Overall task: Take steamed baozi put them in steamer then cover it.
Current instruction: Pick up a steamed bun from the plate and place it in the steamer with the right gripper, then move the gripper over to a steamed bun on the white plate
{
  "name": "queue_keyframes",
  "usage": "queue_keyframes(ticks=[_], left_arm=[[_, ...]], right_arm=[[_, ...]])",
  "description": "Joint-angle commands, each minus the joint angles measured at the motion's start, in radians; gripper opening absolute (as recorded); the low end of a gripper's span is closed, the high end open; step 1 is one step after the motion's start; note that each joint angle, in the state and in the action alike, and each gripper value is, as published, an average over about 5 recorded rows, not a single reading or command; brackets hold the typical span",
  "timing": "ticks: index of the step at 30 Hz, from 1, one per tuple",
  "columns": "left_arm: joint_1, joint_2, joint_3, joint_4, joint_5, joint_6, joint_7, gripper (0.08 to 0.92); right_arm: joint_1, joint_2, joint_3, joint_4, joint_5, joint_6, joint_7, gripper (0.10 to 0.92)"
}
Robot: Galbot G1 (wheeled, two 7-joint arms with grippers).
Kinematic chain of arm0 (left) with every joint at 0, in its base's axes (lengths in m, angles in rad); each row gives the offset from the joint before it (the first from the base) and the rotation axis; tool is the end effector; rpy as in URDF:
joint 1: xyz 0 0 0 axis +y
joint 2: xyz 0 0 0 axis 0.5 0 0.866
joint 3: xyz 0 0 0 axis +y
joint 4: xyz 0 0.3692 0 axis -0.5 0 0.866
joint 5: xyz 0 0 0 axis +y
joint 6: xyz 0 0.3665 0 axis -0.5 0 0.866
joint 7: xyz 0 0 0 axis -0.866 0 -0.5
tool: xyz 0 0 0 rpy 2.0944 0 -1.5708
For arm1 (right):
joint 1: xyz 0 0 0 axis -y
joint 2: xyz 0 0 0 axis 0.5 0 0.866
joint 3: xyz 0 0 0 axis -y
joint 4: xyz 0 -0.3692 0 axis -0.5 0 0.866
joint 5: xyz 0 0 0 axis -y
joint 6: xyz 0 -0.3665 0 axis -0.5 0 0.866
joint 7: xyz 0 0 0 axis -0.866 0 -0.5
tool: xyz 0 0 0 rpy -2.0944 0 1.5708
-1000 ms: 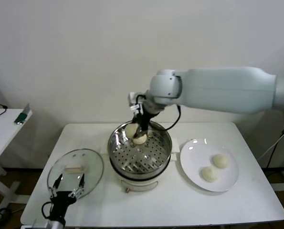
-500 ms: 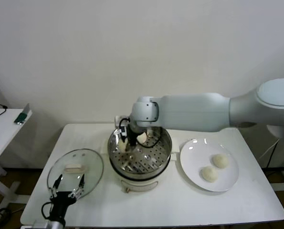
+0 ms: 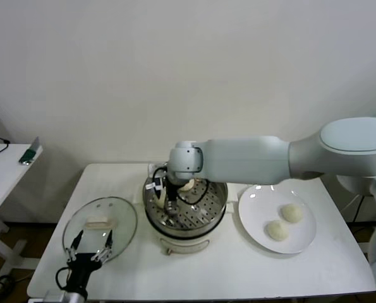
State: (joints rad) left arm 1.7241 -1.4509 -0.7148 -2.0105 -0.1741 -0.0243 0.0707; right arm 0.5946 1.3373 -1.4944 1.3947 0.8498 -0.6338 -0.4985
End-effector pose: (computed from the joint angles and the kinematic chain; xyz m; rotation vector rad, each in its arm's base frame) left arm 0.1259 0.0881 -0.3631 0.0695 -2.9490 -0.0361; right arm 0.5067 0.2162 -0.1204 1.4150 -1.5323 1.4260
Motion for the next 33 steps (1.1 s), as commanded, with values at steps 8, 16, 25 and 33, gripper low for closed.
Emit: queue_keyframes(ticks=[8,16,25,33], left_arm=[[-0.007,0.001,0.004,0.004,0.003,0.005,0.002,0.823],[-0.020,0.005,0.008,0.009,0.007,0.010,0.006,0.823],[-0.022,0.001,0.005,0.008,0.009,0.013,0.006,0.823],[-0.017,-0.005,-0.001,0.005,0.007,0.012,0.006,0.823]], right_arm=[[0.361,-0.400,-0.148,0.207,0.018,0.213,-0.283,0.823],[0.568,-0.725,-0.471,0.248,-0.237,0.430,-0.508,0.823],[0.343,-0.913,-0.466,0.215,-0.409,0.415,-0.465,0.823],[-0.042,-0.898,-0.171,0.132,-0.500,0.356,-0.416,0.823]])
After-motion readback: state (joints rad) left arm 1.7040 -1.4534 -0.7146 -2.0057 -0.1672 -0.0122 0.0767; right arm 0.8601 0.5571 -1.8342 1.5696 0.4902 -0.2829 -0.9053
